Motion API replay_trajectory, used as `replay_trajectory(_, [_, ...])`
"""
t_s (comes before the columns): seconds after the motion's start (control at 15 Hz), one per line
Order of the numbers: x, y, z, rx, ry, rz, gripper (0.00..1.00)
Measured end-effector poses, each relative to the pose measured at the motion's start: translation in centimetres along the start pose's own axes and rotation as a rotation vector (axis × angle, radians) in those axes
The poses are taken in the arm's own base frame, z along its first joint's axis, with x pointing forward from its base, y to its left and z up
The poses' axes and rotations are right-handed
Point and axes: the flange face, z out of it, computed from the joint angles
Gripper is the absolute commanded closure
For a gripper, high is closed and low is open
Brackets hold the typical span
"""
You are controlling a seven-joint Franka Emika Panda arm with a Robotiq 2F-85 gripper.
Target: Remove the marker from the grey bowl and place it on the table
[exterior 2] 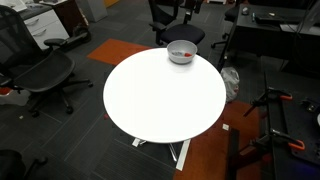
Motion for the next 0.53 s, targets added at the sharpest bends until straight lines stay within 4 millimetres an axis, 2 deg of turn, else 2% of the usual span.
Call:
replay_trajectory(0.2, [0.15,0.29,1.58,0.005,-0.022,0.008,0.0])
replay_trajectory(0.53, [0.42,0.21,1.32,0.005,-0.015,0.006,0.0])
